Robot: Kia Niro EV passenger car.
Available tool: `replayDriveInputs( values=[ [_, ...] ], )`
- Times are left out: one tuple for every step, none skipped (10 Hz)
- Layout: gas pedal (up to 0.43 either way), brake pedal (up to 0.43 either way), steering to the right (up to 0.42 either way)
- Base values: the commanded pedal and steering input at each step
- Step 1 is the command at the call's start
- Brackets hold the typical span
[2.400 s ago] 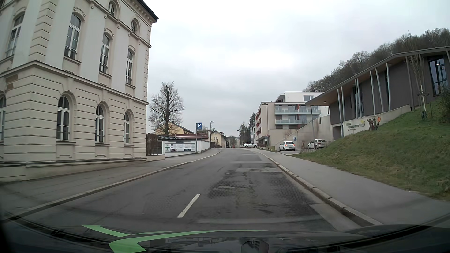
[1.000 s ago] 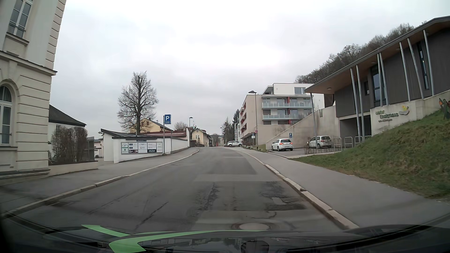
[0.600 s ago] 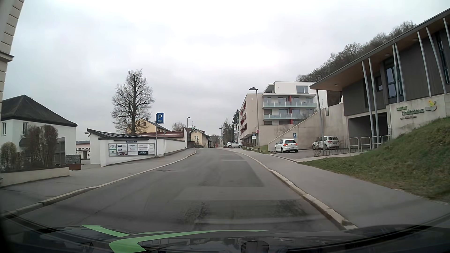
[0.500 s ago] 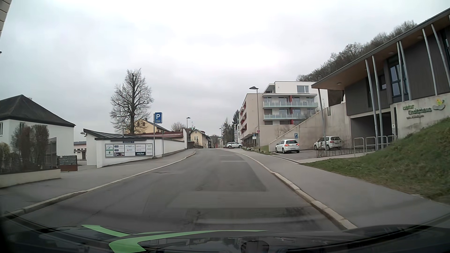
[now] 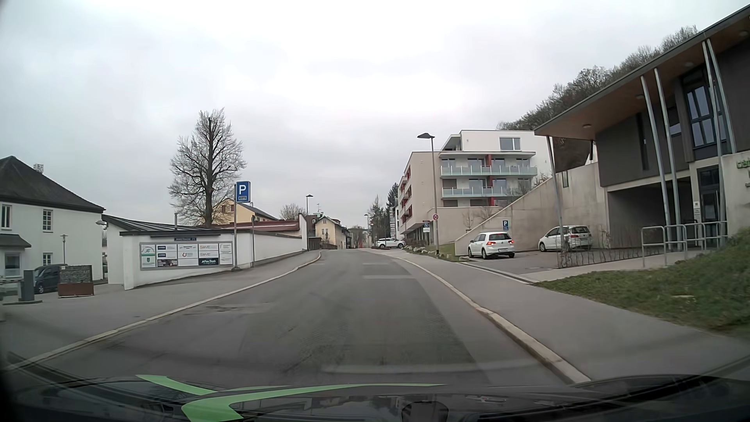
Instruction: Follow the waypoints while adhering to traffic rules and regulations
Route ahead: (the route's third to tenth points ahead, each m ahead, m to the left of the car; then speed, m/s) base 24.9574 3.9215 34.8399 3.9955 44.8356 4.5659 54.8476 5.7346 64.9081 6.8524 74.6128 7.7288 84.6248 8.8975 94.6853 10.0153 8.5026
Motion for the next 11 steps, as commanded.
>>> replayDriveInputs(
  values=[
    [0.0, 0.0, -0.003],
    [0.0, 0.104, -0.003],
    [0.0, 0.177, -0.003],
    [0.0, 0.201, -0.003],
    [0.0, 0.213, -0.003],
    [0.0, 0.232, -0.003],
    [0.0, 0.232, -0.003],
    [0.0, 0.226, -0.003],
    [0.0, 0.201, -0.004],
    [0.0, 0.055, -0.004],
    [0.0, 0.0, -0.004]
  ],
)
